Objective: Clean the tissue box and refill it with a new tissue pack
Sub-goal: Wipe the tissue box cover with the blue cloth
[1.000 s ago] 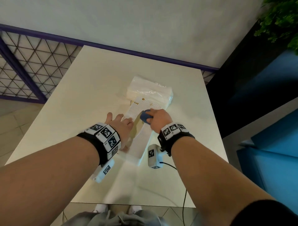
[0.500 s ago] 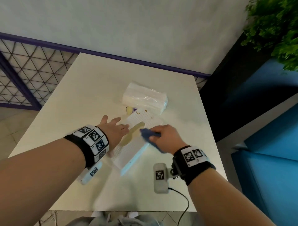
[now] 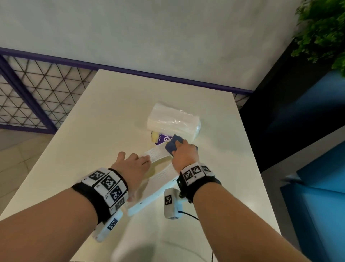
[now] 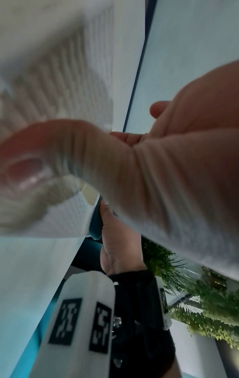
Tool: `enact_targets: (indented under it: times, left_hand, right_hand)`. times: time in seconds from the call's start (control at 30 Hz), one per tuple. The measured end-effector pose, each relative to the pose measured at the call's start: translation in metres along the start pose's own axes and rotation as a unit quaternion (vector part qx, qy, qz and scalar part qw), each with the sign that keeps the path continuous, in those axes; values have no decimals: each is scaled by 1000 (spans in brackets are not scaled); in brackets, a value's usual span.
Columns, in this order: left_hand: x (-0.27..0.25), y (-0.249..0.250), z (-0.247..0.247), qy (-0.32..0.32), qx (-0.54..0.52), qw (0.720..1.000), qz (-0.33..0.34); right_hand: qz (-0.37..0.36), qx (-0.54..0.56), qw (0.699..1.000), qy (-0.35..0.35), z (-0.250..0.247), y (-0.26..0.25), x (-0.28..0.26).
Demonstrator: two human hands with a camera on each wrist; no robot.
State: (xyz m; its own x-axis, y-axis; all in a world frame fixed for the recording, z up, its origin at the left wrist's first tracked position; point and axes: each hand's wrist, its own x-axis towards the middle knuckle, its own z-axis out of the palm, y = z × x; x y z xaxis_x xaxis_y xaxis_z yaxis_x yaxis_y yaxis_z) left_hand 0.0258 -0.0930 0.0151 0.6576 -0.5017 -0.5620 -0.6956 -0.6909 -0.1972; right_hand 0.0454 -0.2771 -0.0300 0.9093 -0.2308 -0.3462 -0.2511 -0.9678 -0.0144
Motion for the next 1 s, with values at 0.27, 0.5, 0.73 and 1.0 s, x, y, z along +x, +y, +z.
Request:
enact_targets:
  times: [0.27, 0.5, 0.73, 1.0]
  left_hand:
    - [-2, 11, -11, 17, -8, 1000, -5]
    - [-5, 9, -12, -27, 18, 999, 9]
    - [0, 3, -4, -25, 22, 999, 10]
    - [0, 1, 0, -31, 29, 999, 3]
  right_hand:
    - [-30, -32, 999, -24, -3, -26, -27]
    - [-44, 46, 998, 3, -10, 2, -28]
    - [-18, 33, 999, 16, 0, -17, -34]
    - [-29, 82, 995, 52, -2, -2, -31]
